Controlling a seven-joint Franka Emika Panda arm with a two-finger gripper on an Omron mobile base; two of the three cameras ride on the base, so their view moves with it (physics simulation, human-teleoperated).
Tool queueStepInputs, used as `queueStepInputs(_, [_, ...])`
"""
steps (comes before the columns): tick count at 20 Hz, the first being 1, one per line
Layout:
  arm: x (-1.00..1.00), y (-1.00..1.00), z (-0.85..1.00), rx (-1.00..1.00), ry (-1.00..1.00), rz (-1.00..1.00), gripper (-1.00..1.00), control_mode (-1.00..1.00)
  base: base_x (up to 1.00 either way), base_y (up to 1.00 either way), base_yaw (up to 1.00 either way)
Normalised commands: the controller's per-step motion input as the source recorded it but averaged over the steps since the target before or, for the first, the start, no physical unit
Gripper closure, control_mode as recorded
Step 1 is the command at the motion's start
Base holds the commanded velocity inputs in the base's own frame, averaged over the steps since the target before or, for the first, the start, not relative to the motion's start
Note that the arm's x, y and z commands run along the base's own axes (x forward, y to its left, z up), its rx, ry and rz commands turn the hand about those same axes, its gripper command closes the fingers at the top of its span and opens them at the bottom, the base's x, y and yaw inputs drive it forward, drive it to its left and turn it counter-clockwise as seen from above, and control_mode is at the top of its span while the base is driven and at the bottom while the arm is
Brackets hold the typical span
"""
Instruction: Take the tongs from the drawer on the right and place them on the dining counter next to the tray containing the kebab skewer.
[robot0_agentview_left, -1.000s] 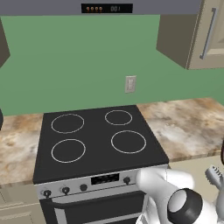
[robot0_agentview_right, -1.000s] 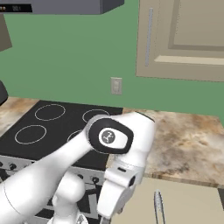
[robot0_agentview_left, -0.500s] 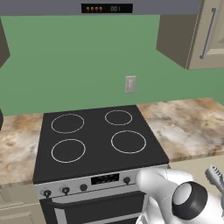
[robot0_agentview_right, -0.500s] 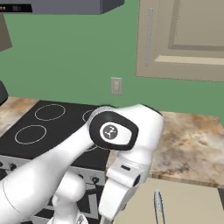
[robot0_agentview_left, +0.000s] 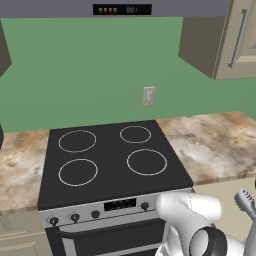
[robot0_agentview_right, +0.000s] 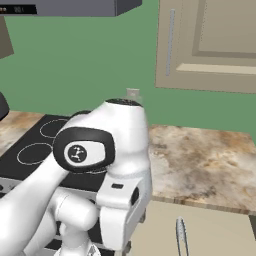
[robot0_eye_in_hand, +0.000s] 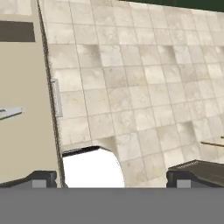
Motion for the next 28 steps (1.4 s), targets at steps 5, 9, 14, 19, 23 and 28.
queueStepInputs(5, [0.0,0.0,0.15,-0.23,0.05,0.52,-1.0,-1.0,0.0,0.0,0.0])
queueStepInputs(9, [-0.01,-0.06,-0.06,-0.08,0.13,0.75,-1.0,-1.0,0.0,0.0,0.0])
queueStepInputs(14, [-0.04,-0.01,-0.25,-0.01,0.03,0.88,-1.0,-1.0,0.0,0.0,0.0])
queueStepInputs(19, [0.01,0.0,-0.07,0.12,0.0,0.86,-1.0,-1.0,0.0,0.0,0.0])
queueStepInputs(23, [0.13,0.0,-0.01,0.31,0.01,0.82,-1.0,-1.0,0.0,0.0,0.0])
queueStepInputs(28, [0.16,0.0,-0.01,0.33,0.12,0.7,-1.0,-1.0,0.0,0.0,0.0])
